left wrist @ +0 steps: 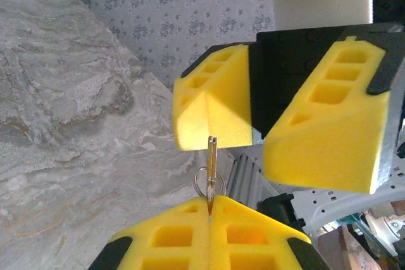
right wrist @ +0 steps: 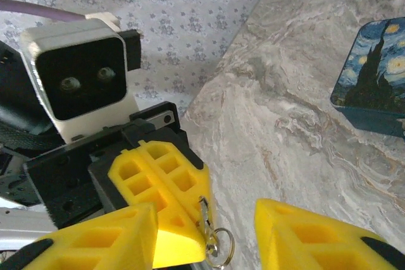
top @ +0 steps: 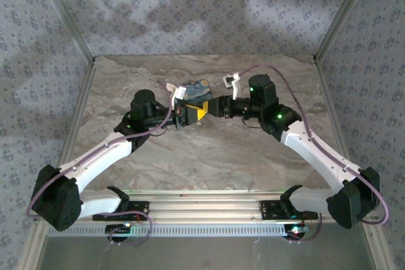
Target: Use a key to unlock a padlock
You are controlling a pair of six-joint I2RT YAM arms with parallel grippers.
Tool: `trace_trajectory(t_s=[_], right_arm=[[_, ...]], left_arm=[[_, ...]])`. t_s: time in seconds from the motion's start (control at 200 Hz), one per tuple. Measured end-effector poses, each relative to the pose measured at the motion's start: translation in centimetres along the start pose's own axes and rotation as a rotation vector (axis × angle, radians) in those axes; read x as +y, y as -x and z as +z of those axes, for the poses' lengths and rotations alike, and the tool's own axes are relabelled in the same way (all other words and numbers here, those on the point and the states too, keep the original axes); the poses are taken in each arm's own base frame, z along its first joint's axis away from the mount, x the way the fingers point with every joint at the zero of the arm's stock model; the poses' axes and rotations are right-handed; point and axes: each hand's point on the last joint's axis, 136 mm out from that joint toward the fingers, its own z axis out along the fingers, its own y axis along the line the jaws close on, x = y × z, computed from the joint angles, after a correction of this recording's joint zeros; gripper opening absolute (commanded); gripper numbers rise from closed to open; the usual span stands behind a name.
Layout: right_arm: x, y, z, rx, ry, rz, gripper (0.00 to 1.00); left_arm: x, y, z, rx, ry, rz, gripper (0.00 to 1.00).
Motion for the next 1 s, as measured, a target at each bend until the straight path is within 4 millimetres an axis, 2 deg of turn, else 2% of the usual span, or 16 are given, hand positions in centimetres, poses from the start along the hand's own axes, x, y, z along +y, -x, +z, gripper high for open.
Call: trace_trajectory(t_s=[0.075, 0.19, 0.56, 1.004], right_arm=[[-0.4, -0.3, 0.43, 0.017, -0.007, 0.004, 0.18], [-0.38, -0.41, 0.61, 0.026, 0.0, 0.009, 0.0], [-0.43, -0.27, 0.39, 0.025, 0.014, 0.011, 0.02], [-0.57, -0.15, 0.08, 0.001, 0.039, 0.018, 0.0]], left_arm=[[-0.03, -0.1, -0.09, 0.004, 0.003, -0.002, 0.0], [0.22, -0.38, -0.23, 0.013, 0.017, -0.017, 0.0], [0.55, -0.08, -0.53, 0.005, 0.025, -0.02, 0.0], [0.63, 0.31, -0.68, -0.011, 0.024, -0.028, 0.0]])
